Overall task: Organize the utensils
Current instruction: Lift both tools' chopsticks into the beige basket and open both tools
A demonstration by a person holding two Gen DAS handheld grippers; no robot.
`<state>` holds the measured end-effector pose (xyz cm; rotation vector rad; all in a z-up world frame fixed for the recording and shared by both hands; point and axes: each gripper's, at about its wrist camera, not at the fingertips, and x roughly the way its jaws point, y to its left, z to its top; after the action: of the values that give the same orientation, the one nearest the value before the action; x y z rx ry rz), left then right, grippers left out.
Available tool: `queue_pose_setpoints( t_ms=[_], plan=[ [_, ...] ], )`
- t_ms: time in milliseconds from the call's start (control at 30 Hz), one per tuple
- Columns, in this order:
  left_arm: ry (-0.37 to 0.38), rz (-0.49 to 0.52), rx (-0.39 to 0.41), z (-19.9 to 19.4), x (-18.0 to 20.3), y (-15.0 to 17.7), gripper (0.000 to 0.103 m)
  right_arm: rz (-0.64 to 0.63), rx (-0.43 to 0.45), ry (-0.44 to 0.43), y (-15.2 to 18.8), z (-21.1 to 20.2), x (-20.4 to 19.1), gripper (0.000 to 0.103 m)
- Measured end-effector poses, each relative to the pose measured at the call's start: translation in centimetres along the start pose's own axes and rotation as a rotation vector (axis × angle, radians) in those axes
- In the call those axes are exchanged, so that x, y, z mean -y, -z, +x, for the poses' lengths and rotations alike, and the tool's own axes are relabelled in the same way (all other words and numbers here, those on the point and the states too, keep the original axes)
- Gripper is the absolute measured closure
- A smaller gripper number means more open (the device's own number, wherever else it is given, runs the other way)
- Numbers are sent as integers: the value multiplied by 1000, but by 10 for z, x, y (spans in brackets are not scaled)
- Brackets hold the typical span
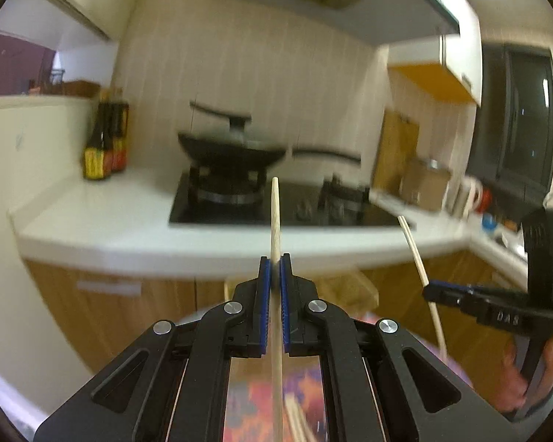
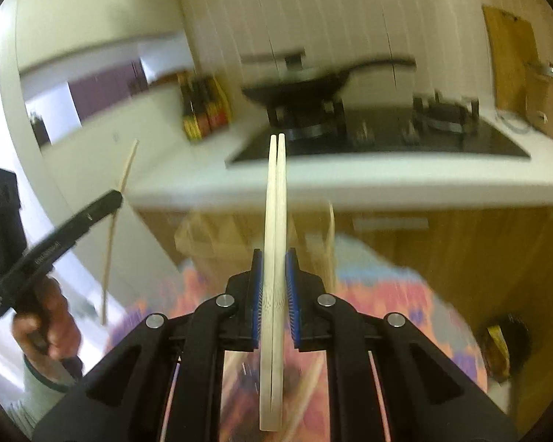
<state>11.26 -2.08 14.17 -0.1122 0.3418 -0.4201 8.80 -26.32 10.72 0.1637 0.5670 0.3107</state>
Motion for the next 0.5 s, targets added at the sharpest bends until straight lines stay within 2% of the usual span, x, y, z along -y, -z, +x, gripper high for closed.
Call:
queue_pose_setpoints(
  t_ms=[133,300,500],
  plan=[
    [50,-34,77,18,-5,-18,100,26,145,-24,-35,13,4,93],
    [54,-42,166,46,-9,-28,100,28,280,34,-60,33,11,93],
    [42,-64,201,79,-19,-26,100,-23,316,109,-62,68,17,93]
  ],
)
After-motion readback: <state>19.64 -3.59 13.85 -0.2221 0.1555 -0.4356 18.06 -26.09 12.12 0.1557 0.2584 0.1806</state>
